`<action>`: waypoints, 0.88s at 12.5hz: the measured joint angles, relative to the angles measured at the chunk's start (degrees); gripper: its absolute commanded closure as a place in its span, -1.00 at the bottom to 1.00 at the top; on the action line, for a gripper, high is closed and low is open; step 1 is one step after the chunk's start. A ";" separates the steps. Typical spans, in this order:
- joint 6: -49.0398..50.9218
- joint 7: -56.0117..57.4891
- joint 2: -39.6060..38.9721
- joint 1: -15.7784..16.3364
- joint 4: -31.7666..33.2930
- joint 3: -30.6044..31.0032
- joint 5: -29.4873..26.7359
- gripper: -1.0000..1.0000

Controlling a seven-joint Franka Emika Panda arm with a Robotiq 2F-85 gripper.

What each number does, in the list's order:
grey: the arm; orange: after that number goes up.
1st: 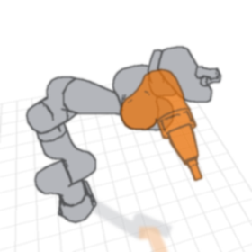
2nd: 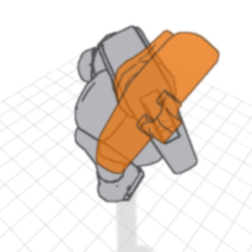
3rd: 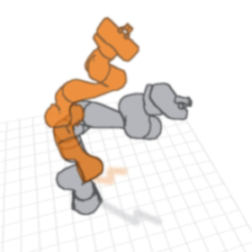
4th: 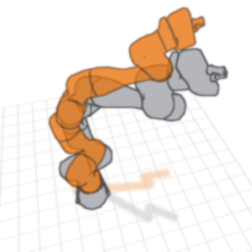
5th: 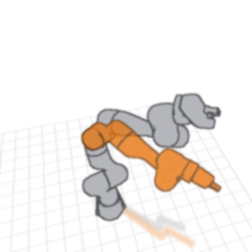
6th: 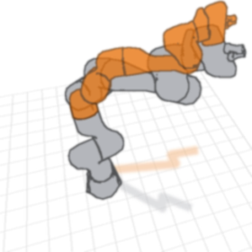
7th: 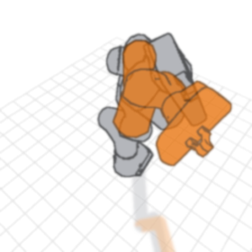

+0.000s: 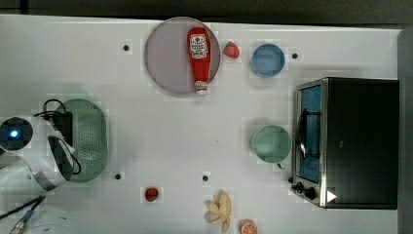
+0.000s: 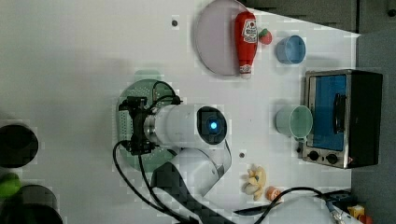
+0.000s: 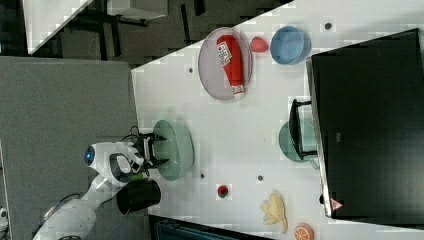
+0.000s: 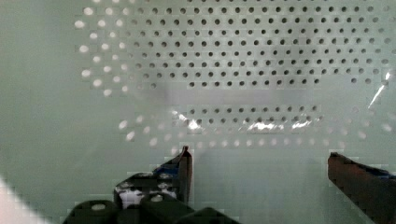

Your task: Drag strainer right to left.

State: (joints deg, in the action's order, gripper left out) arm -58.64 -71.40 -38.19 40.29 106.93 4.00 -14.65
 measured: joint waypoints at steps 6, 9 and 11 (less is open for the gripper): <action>23.19 16.09 10.80 3.94 2.52 -8.10 7.60 -1.00; 33.08 28.73 25.02 3.75 1.62 -16.77 9.79 -1.00; 40.27 38.58 35.02 2.24 -0.67 -23.50 13.05 -1.00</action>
State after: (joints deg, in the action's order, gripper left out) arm -18.37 -32.82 -3.17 42.52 106.25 -19.50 -1.59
